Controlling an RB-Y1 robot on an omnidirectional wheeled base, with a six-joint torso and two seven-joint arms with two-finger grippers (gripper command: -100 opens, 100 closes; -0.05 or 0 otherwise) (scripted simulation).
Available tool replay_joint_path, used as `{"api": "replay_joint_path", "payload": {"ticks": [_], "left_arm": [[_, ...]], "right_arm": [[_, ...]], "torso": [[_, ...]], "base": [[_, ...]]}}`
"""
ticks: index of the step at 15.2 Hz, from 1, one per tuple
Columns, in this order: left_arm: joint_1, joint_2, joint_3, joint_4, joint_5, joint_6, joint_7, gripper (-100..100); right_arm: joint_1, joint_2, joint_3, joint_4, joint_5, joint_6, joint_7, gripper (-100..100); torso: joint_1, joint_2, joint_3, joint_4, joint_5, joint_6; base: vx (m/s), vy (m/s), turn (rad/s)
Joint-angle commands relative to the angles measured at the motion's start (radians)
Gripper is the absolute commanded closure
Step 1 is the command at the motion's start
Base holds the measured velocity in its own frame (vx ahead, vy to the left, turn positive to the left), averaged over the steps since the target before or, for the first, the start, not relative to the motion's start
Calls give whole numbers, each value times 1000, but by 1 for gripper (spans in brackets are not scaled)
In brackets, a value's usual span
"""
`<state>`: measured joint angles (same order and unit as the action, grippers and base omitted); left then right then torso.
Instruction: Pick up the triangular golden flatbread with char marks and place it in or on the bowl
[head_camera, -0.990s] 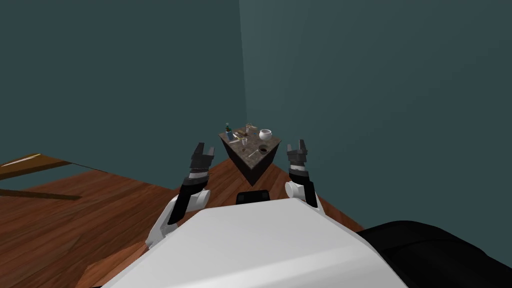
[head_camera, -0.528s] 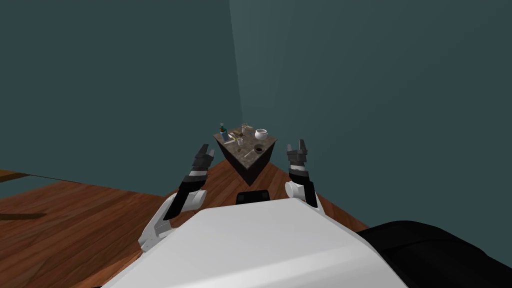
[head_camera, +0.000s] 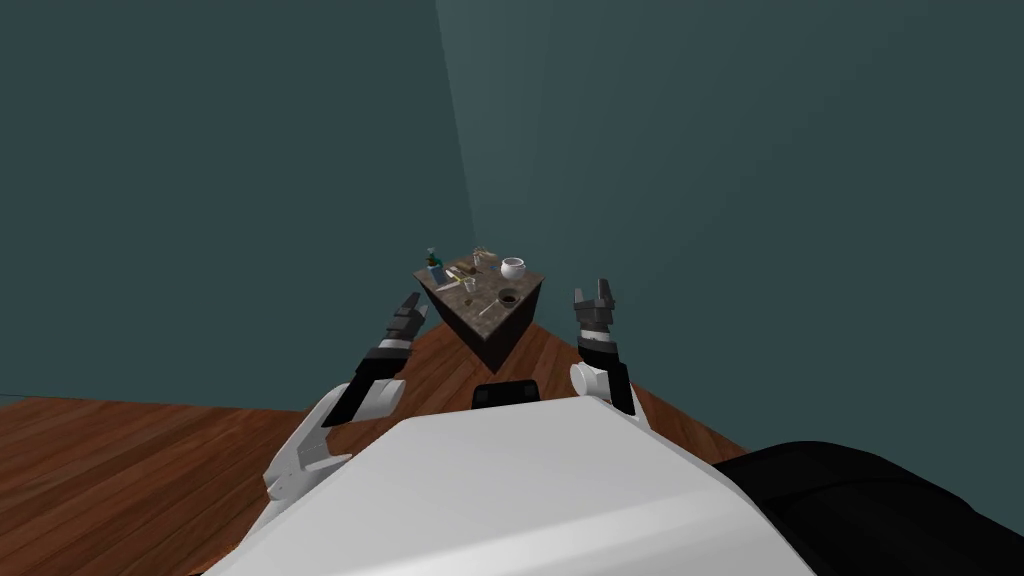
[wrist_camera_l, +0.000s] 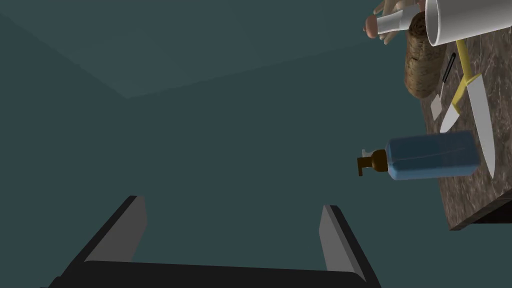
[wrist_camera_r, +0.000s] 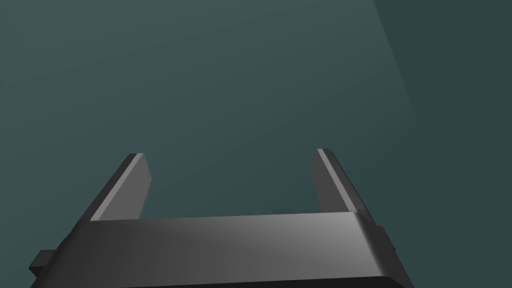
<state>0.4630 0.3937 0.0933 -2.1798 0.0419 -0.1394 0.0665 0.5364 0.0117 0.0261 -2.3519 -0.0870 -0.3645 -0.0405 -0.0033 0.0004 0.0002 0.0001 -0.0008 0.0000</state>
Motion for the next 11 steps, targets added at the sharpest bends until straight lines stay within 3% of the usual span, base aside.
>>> {"api": "replay_joint_path", "payload": {"ticks": [1,2,3,5,6,8,9,11], "left_arm": [[-5,33,13,15,18,50,-3,-100],[-5,33,13,15,18,67,-3,-100],[-10,59,24,31,34,94,-7,-100],[-10,59,24,31,34,119,-7,-100],[-15,85,34,47,49,150,-11,-100],[-15,85,34,47,49,171,-11,-100],[-20,110,44,64,65,201,-16,-100],[-20,110,44,64,65,224,-16,-100]], "right_arm": [[0,0,0,0,0,0,0,0],[0,0,0,0,0,0,0,0],[0,0,0,0,0,0,0,0],[0,0,0,0,0,0,0,0],[0,0,0,0,0,0,0,0],[0,0,0,0,0,0,0,0],[0,0,0,0,0,0,0,0],[0,0,0,0,0,0,0,0]], "torso": [[0,0,0,0,0,0],[0,0,0,0,0,0],[0,0,0,0,0,0],[-1,0,0,0,0,0],[0,0,0,0,0,0],[0,0,0,0,0,0],[1,0,0,0,0,0],[0,-1,0,0,0,0]], "base": [[1,-48,-104],[2,-50,-136],[5,-62,-195],[4,-55,-106],[4,-53,-142],[7,-40,-93],[15,-45,-132],[15,-44,-105]]}}
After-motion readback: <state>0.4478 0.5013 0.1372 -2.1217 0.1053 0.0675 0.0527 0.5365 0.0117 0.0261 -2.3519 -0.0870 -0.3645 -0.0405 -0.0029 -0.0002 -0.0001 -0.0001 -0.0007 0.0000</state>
